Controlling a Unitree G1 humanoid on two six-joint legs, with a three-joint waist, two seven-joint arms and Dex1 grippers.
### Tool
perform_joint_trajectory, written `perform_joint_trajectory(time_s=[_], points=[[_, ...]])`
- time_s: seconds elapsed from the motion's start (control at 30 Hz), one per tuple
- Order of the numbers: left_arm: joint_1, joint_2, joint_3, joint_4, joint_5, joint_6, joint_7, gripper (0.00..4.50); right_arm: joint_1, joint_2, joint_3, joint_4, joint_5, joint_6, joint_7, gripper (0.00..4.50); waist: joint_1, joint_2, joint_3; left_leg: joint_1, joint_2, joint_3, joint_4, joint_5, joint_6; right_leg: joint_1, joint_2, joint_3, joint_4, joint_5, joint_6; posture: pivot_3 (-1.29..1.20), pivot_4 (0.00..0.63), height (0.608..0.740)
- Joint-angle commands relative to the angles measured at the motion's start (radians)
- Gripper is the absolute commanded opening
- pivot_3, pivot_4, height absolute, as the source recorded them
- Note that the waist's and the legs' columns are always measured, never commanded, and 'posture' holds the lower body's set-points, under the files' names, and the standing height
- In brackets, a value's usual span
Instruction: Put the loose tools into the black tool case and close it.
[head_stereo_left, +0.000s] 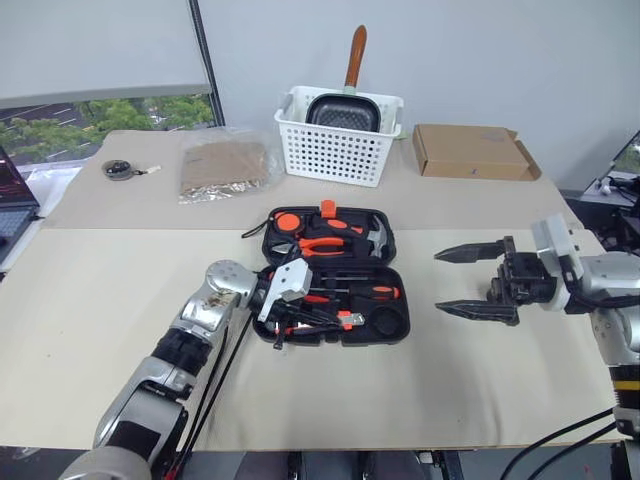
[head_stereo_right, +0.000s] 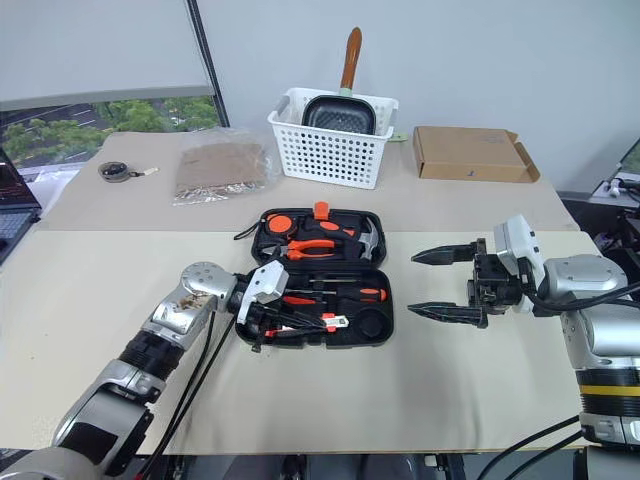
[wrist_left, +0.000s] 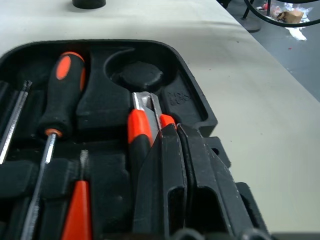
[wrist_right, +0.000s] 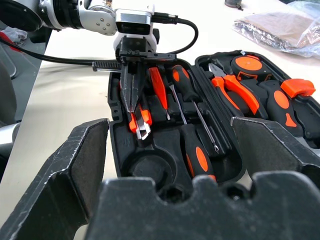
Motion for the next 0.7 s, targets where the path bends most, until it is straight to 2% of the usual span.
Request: perform_joint_trajectory(time_s=[0.03, 0.17, 0.47, 0.7], points=[[-0.027, -0.028, -0.021, 0.106, 0.061, -0.032, 0.025, 0.09, -0.008, -0.016, -0.030, -0.019, 0.003, -0.024, 0.004, 4.50, 0.003, 0.001, 0.000, 0.000, 0.000, 0.000, 0.000, 0.000, 0.000, 0.000, 0.000, 0.000, 0.000, 0.000, 0.001, 0.00, 0.150, 0.700], [-0.029, -0.083, -0.020, 0.170, 0.046, -0.011, 0.001, 0.09, -0.009, -0.010, -0.027, -0.019, 0.003, -0.024, 0.000, 4.50, 0.010, 0.005, -0.003, 0.000, 0.000, 0.000, 0.003, 0.002, 0.002, 0.001, -0.002, 0.000, 0.000, 0.002, 0.004, 0.00, 0.150, 0.700], [-0.076, -0.121, -0.059, 0.344, 0.138, -0.046, -0.037, 0.09, -0.002, -0.019, -0.030, -0.022, -0.001, -0.023, -0.002, 4.50, 0.018, 0.008, -0.005, -0.001, 0.000, -0.001, 0.009, -0.001, 0.007, 0.001, -0.002, -0.001, -0.002, 0.003, 0.006, 0.00, 0.150, 0.700], [-0.074, -0.128, 0.006, 0.279, 0.118, -0.087, 0.045, 0.09, 0.036, -0.060, -0.055, 0.011, -0.077, -0.059, -0.061, 4.50, 0.019, 0.009, -0.006, -0.001, 0.000, -0.001, 0.010, -0.002, 0.008, 0.001, -0.003, -0.001, -0.003, 0.004, 0.008, 0.00, 0.150, 0.700]])
